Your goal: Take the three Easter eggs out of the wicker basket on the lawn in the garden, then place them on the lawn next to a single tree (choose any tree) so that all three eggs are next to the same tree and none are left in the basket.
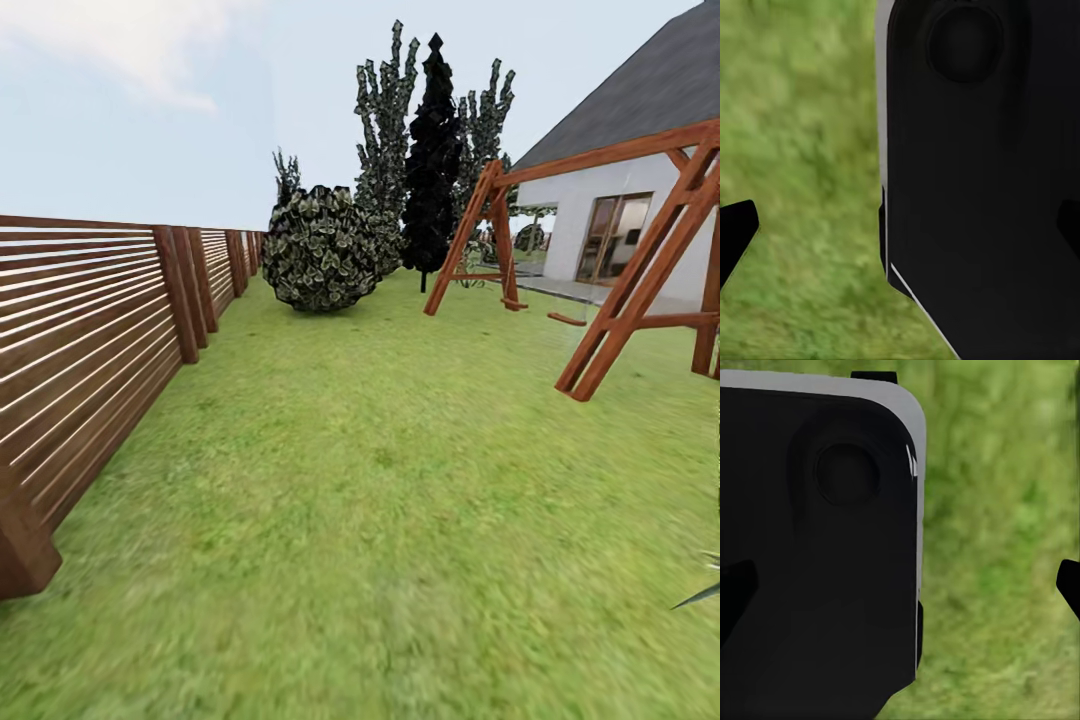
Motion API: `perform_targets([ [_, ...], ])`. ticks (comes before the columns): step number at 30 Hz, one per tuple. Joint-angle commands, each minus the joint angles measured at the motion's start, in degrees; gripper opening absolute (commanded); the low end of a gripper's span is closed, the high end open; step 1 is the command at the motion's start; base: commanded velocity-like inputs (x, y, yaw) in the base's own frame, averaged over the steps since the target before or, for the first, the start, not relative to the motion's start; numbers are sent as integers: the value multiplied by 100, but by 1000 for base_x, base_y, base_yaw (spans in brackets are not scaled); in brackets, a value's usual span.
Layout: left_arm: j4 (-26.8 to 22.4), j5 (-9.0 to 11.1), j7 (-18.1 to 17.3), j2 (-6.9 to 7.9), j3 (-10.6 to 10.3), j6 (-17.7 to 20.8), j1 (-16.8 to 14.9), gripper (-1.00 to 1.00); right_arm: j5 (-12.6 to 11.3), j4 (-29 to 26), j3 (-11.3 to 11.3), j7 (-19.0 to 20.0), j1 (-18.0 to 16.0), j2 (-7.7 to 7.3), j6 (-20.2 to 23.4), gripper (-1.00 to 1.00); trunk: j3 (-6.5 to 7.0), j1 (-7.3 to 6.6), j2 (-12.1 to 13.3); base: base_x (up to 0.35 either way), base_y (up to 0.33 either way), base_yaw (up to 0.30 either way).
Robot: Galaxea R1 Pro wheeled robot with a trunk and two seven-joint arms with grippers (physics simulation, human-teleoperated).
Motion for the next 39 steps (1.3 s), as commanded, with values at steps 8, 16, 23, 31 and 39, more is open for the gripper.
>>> perform_targets([
  [8,-3,-2,2,0,1,0,1,100,0,11,3,-4,-7,0,16,100,-4,3,-2,330,0,-17],
  [16,-4,3,3,5,1,0,1,100,0,11,4,-4,-7,0,17,100,-4,3,-2,330,0,0],
  [23,-4,3,2,5,1,1,1,100,4,11,4,-4,-7,0,14,100,-4,3,-2,330,0,-96],
  [31,-9,4,6,6,1,0,1,100,8,11,4,-4,-7,0,17,100,-4,3,-2,330,0,-8],
  [39,-8,5,5,7,1,2,1,100,8,11,4,-4,-7,0,17,100,-4,3,-2,330,0,0],
])
